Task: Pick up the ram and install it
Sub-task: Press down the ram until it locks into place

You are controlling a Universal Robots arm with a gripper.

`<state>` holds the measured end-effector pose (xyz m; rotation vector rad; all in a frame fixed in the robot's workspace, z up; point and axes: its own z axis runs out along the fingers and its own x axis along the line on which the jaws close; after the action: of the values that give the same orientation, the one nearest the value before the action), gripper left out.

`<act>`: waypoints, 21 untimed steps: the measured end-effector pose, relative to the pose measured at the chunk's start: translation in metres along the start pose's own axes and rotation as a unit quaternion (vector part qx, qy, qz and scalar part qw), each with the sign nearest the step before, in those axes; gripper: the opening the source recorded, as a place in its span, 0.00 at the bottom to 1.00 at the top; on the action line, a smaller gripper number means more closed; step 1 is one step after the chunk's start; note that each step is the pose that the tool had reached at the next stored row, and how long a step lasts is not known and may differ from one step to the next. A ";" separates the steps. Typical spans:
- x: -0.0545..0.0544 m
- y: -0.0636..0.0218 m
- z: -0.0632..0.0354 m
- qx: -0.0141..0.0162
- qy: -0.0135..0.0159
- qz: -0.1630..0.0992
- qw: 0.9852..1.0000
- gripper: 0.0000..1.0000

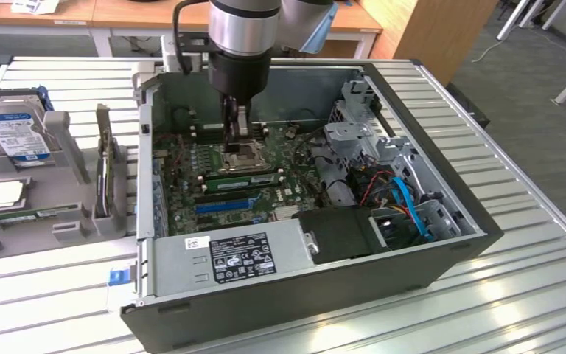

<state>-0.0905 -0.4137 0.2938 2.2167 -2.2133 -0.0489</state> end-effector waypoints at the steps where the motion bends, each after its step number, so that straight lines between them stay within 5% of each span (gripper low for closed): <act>1: 0.000 0.0000 -0.0013 0.000 0.000 0.000 1.000 0.10; 21: 0.000 0.0006 -0.0240 0.000 0.000 0.000 1.000 0.10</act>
<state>-0.0905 -0.4137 0.3178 2.2168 -2.2133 -0.0490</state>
